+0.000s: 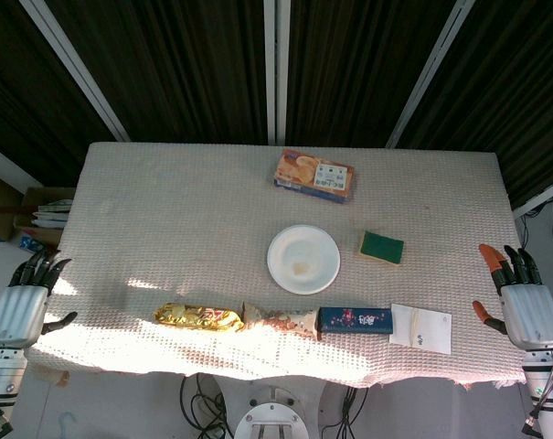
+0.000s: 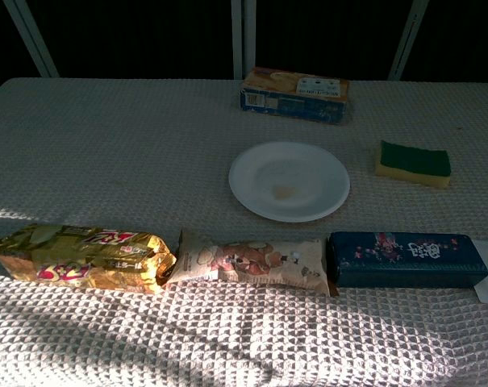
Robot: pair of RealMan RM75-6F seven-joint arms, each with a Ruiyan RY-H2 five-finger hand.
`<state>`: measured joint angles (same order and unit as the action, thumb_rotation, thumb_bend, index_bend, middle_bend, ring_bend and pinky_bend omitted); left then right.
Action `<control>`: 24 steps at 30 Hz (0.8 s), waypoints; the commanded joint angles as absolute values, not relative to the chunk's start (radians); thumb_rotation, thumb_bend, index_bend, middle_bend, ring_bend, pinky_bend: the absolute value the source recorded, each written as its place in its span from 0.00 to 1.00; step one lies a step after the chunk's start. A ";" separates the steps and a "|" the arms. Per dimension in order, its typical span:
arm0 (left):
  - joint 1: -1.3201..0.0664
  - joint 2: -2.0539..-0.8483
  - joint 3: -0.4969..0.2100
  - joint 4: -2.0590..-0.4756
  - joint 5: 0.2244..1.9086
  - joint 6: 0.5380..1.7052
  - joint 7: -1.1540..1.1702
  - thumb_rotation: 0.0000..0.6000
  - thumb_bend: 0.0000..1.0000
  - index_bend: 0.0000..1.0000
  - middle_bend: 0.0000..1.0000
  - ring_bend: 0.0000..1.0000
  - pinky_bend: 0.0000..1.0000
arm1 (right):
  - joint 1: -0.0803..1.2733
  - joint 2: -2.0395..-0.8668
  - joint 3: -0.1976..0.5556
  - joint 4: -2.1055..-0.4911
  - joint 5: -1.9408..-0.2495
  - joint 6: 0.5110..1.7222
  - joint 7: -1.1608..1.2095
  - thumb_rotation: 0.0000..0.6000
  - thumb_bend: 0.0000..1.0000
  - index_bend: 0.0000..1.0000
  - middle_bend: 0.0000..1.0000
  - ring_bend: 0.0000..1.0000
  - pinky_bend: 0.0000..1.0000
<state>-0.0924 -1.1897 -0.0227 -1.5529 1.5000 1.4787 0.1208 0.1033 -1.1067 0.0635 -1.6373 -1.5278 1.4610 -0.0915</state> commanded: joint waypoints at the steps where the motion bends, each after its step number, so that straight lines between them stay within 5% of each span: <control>1: -0.088 -1.198 -0.023 -1.551 1.509 1.497 0.130 1.00 0.03 0.17 0.09 0.04 0.15 | 0.114 -1.113 0.063 -1.637 -1.522 1.442 -0.096 1.00 0.15 0.03 0.13 0.00 0.07; 15: -0.082 -1.175 -0.009 -1.592 1.524 1.494 0.145 1.00 0.03 0.17 0.09 0.04 0.15 | 0.244 -1.106 0.117 -1.724 -1.389 1.222 -0.178 1.00 0.15 0.03 0.16 0.01 0.12; 24: -0.085 -1.179 -0.013 -1.587 1.517 1.487 0.141 1.00 0.03 0.17 0.09 0.04 0.15 | 0.406 -1.228 0.181 -1.647 -1.206 1.016 -0.265 1.00 0.14 0.04 0.16 0.01 0.12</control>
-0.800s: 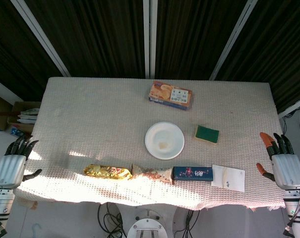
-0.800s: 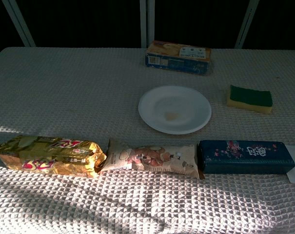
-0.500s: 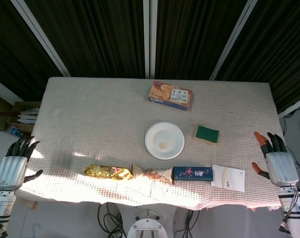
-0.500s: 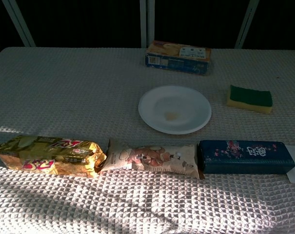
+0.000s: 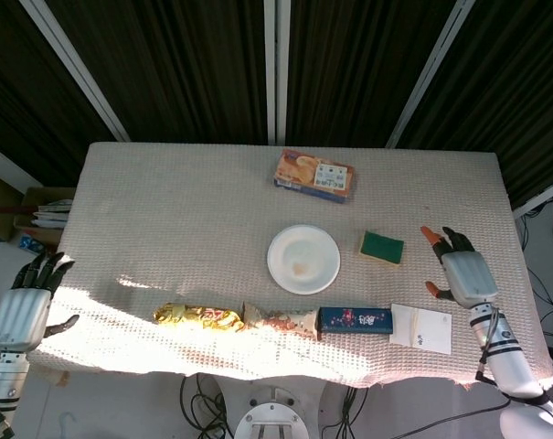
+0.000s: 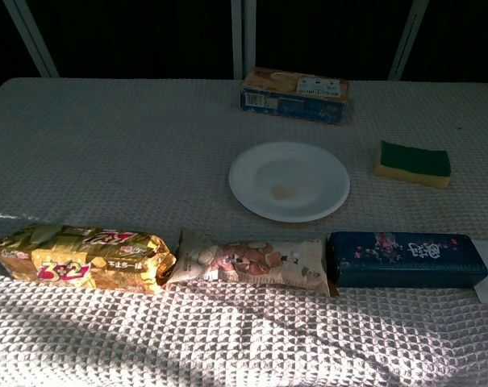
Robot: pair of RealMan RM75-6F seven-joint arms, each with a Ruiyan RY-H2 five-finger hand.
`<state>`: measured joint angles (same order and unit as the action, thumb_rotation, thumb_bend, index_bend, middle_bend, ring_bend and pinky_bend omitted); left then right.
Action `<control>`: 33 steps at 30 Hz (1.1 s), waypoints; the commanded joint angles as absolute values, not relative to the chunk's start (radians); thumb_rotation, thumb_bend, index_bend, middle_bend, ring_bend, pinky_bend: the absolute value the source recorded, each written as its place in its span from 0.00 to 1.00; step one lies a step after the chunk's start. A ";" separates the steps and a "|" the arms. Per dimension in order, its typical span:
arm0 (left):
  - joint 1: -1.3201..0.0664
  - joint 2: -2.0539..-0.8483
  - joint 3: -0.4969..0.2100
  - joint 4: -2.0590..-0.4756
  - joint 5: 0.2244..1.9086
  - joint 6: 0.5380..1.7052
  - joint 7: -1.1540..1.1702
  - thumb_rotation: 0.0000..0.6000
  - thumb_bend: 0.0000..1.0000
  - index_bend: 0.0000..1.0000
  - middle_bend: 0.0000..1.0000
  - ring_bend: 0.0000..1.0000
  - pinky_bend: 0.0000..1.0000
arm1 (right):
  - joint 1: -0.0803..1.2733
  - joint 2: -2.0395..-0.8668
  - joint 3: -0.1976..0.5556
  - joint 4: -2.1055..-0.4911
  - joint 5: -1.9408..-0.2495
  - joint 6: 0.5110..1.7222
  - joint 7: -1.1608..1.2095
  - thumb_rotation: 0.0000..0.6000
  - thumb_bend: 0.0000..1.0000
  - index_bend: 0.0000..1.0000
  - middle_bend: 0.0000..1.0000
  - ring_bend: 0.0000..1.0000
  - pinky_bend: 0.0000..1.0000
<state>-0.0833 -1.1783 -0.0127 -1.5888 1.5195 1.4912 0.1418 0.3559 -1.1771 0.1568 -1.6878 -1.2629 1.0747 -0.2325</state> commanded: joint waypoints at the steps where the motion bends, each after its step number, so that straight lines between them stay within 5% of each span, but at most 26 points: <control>1: -0.086 -1.180 -0.014 -1.586 1.515 1.484 0.140 1.00 0.03 0.17 0.09 0.04 0.15 | 0.421 -1.245 0.185 -1.631 -1.185 0.998 -0.273 1.00 0.14 0.04 0.16 0.01 0.12; 13: -0.108 -1.192 -0.018 -1.567 1.487 1.428 0.121 1.00 0.03 0.17 0.09 0.05 0.15 | 0.546 -1.440 0.217 -1.443 -0.996 0.891 -0.307 1.00 0.16 0.08 0.17 0.01 0.12; 33: -0.111 -1.185 -0.011 -1.562 1.490 1.423 0.115 1.00 0.03 0.18 0.10 0.04 0.15 | 0.602 -1.471 0.201 -1.399 -0.882 0.851 -0.310 1.00 0.23 0.22 0.24 0.01 0.12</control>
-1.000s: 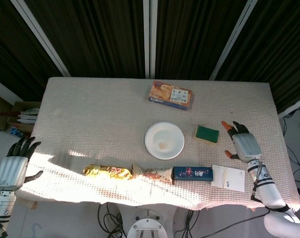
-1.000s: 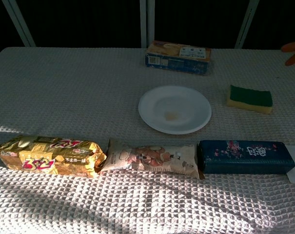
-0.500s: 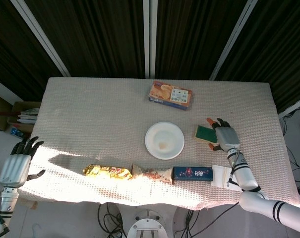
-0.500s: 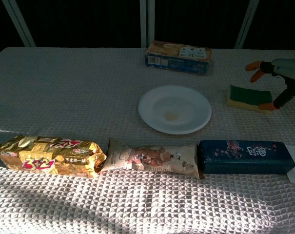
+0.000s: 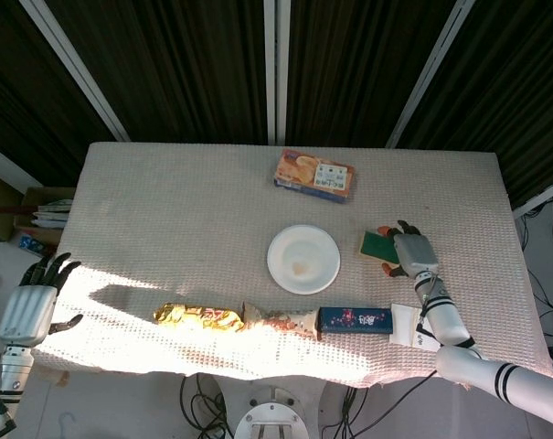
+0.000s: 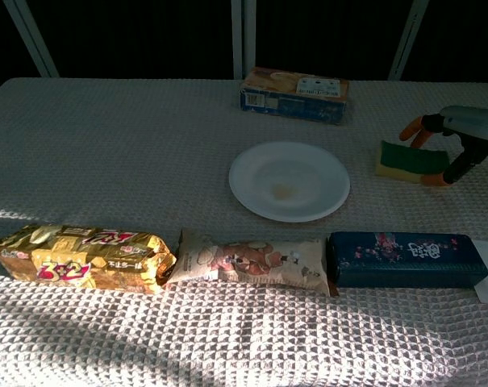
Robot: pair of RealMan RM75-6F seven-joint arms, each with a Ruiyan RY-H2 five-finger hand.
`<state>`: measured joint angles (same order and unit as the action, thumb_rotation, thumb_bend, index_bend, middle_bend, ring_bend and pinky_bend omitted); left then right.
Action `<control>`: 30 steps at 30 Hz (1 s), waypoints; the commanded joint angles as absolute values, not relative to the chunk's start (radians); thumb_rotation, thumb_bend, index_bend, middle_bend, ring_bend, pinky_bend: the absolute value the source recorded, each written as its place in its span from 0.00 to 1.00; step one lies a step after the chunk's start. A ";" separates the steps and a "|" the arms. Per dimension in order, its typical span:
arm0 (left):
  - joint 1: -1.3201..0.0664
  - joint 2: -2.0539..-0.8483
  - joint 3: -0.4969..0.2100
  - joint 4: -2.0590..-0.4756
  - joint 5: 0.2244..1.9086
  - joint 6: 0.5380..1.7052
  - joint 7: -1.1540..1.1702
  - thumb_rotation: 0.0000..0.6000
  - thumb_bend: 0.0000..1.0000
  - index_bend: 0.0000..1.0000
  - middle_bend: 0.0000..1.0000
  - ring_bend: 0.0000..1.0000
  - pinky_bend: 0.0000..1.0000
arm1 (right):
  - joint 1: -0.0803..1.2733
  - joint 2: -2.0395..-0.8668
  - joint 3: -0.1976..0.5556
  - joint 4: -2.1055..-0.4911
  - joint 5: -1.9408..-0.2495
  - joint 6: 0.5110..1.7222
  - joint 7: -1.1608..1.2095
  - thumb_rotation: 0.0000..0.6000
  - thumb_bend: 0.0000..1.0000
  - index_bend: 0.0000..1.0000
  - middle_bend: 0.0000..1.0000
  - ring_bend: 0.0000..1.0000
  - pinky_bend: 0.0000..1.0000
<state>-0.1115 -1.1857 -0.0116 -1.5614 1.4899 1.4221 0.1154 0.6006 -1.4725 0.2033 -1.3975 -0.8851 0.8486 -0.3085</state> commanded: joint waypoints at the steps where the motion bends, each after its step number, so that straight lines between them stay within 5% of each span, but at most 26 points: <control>1: -0.111 -1.185 -0.011 -1.562 1.490 1.423 0.115 1.00 0.03 0.18 0.09 0.05 0.15 | 0.603 -1.470 0.200 -1.399 -0.882 0.853 -0.310 1.00 0.23 0.23 0.25 0.01 0.12; 15: -0.113 -1.186 -0.007 -1.559 1.486 1.412 0.110 1.00 0.03 0.18 0.09 0.04 0.15 | 0.617 -1.480 0.179 -1.365 -0.900 0.876 -0.313 1.00 0.31 0.30 0.30 0.06 0.14; 21: -0.110 -1.180 -0.004 -1.561 1.484 1.413 0.109 1.00 0.03 0.19 0.09 0.04 0.15 | 0.609 -1.426 0.147 -1.406 -1.052 0.942 -0.313 1.00 0.39 0.41 0.35 0.10 0.17; 30: -0.108 -1.172 -0.002 -1.579 1.484 1.415 0.119 1.00 0.03 0.19 0.09 0.04 0.15 | 0.664 -1.324 0.098 -1.551 -1.325 0.994 -0.435 1.00 0.40 0.44 0.35 0.10 0.17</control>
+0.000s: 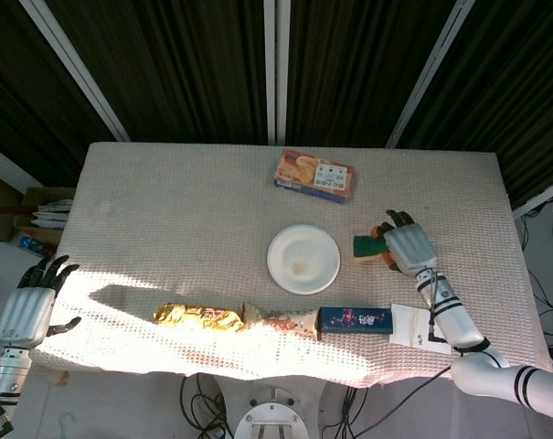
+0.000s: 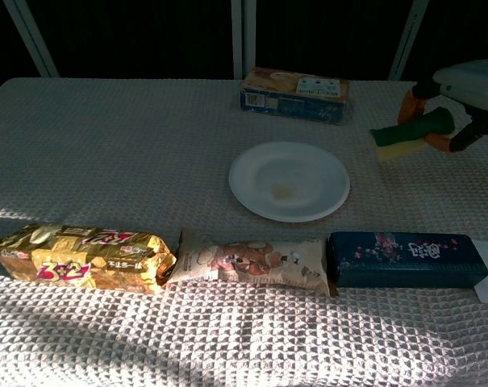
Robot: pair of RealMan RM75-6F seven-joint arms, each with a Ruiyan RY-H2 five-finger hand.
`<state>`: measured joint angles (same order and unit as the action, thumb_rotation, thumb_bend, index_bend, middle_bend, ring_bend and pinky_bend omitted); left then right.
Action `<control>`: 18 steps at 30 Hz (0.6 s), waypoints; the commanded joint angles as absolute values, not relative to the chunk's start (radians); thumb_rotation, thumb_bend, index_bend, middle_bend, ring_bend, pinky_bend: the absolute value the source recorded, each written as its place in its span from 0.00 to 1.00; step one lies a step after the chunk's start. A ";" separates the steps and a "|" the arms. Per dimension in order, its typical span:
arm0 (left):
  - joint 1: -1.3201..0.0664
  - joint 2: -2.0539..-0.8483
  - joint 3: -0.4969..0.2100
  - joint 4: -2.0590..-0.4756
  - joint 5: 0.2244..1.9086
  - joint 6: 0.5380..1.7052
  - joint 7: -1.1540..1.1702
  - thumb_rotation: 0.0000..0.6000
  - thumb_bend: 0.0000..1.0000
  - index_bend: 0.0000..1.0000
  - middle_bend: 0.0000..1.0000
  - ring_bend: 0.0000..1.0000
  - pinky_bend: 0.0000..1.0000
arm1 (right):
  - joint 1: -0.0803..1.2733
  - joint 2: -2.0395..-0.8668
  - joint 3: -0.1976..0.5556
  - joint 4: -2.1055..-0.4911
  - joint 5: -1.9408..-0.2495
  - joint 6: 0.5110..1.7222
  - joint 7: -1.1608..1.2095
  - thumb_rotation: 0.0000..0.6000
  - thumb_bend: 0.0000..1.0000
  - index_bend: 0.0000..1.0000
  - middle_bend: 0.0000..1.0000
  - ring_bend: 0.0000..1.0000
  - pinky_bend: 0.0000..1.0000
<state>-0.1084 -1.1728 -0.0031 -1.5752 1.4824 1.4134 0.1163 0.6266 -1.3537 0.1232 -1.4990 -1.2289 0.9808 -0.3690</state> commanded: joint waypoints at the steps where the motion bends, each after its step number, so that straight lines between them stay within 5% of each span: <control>1: -0.107 -1.172 -0.001 -1.581 1.485 1.415 0.120 1.00 0.03 0.19 0.09 0.04 0.15 | 0.674 -1.330 0.096 -1.554 -1.343 0.991 -0.452 1.00 0.40 0.44 0.35 0.10 0.17; 18: -0.096 -1.181 0.007 -1.554 1.476 1.411 0.082 1.00 0.03 0.20 0.09 0.04 0.15 | 0.768 -1.583 0.073 -1.339 -1.465 0.992 -0.677 1.00 0.41 0.52 0.38 0.11 0.14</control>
